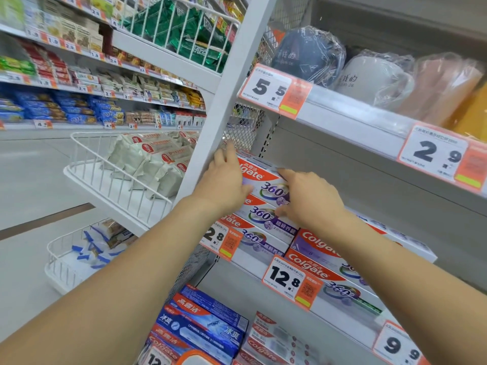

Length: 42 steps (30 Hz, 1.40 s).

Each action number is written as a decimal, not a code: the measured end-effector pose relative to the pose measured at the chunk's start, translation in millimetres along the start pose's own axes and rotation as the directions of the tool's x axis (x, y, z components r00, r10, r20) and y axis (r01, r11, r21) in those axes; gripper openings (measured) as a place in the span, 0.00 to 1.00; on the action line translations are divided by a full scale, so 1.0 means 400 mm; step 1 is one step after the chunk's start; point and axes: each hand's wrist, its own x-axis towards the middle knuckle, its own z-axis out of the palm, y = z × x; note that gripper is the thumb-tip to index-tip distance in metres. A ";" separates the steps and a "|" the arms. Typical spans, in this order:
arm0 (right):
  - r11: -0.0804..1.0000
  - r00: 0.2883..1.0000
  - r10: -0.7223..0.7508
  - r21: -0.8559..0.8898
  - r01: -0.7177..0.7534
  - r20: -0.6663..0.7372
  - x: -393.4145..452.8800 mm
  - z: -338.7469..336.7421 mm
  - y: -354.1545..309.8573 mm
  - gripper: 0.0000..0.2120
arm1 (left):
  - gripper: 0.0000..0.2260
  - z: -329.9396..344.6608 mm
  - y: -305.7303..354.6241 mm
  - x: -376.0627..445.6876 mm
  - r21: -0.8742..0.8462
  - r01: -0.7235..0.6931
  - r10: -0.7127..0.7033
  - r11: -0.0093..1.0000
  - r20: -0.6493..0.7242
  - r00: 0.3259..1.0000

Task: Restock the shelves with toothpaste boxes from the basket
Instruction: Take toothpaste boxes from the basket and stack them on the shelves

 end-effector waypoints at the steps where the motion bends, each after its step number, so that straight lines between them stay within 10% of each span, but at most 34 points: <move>1: 1.000 1.000 0.005 0.011 -0.005 -0.004 0.000 -0.002 0.001 0.38 | 0.44 -0.003 0.011 -0.003 0.068 -0.039 0.042 0.997 -0.034 0.999; 10: 0.990 0.996 0.089 -0.115 -0.085 0.027 -0.123 -0.071 0.127 0.53 | 0.35 0.077 0.104 -0.005 0.338 -0.461 0.465 0.820 0.076 0.882; 18: 0.994 1.000 0.000 0.108 0.001 -0.003 -0.184 0.010 0.258 0.35 | 0.33 0.125 0.140 0.004 0.369 -0.528 0.490 0.765 0.199 0.849; 42: 0.997 0.997 -0.074 0.014 0.074 -0.027 -0.173 0.040 0.275 0.37 | 0.31 0.119 0.122 -0.006 0.380 -0.563 0.553 0.734 0.146 0.820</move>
